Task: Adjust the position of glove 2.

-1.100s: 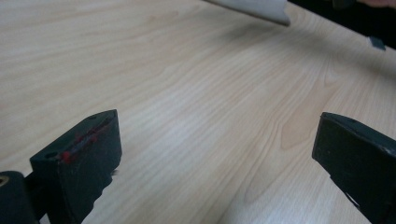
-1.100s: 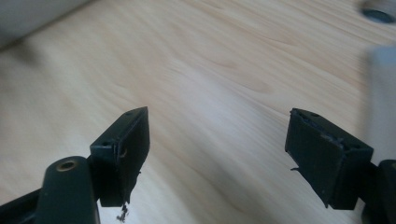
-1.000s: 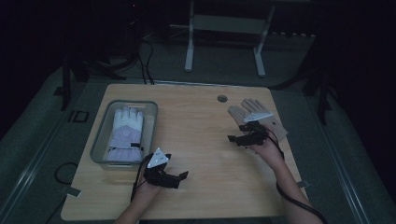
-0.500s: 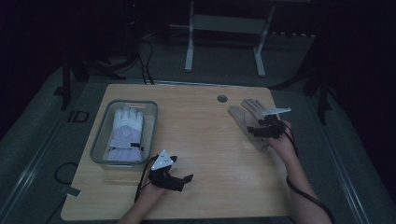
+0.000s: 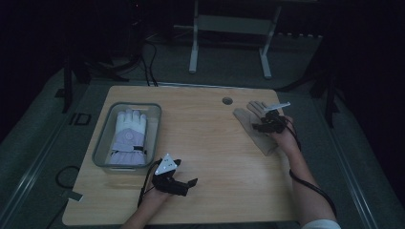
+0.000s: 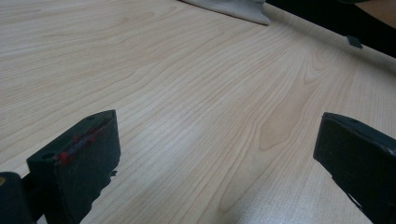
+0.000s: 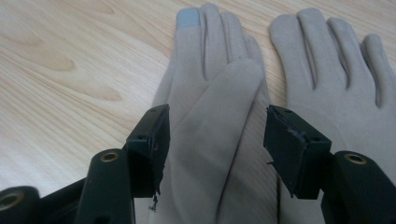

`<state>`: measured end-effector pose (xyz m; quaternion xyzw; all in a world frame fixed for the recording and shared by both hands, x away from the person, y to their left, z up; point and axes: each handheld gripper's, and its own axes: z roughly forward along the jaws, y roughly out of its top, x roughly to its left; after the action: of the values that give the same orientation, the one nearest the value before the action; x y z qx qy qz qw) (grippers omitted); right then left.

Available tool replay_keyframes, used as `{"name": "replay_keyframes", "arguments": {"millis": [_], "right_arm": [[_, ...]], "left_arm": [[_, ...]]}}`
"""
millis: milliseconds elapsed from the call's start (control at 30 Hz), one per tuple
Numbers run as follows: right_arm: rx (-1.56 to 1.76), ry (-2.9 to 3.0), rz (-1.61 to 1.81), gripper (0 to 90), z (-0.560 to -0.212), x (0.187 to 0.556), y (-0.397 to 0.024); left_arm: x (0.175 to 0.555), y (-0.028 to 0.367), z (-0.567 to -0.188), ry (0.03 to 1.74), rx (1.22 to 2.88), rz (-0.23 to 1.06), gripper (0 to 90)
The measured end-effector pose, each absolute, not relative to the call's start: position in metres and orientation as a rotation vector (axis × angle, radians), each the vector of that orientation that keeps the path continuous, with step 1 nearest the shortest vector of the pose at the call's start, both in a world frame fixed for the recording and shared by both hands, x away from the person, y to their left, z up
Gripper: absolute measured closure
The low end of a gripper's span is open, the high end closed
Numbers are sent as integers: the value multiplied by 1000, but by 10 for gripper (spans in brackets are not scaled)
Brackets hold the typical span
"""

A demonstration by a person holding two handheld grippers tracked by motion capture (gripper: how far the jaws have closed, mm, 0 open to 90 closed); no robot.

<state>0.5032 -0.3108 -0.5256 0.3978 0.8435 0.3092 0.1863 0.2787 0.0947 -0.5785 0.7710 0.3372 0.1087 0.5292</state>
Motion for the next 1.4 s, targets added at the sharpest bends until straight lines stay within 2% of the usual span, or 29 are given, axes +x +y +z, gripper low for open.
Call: {"name": "replay_keyframes", "arguments": {"millis": [200,267,333,400,500,700,933,1167,1400], "right_arm": [[1089,2455,829,461,-544,507,-309],[1107,2453,840,528,-544,507,-310],[1114,2460,834,649,-543,505,-308],[1121,2459,820,725,-542,503,-304],[1162,2440,794,776,-541,499,-298],[1284,2421,909,795,-536,484,-280],[1351,2382,1003,801,-528,464,-236],[1452,2271,1119,803,-507,454,-203],[1476,2209,1108,802,-500,443,-170]], "left_arm": [[278,94,-578,796,1837,263,9],[278,94,-578,795,1841,267,9],[278,94,-578,795,1841,262,9],[278,94,-578,794,1842,265,9],[278,94,-578,794,1841,266,9],[278,94,-578,796,1836,271,9],[277,94,-575,779,1825,287,9],[277,95,-573,774,1793,317,9],[277,102,-571,774,1764,345,9]]}}
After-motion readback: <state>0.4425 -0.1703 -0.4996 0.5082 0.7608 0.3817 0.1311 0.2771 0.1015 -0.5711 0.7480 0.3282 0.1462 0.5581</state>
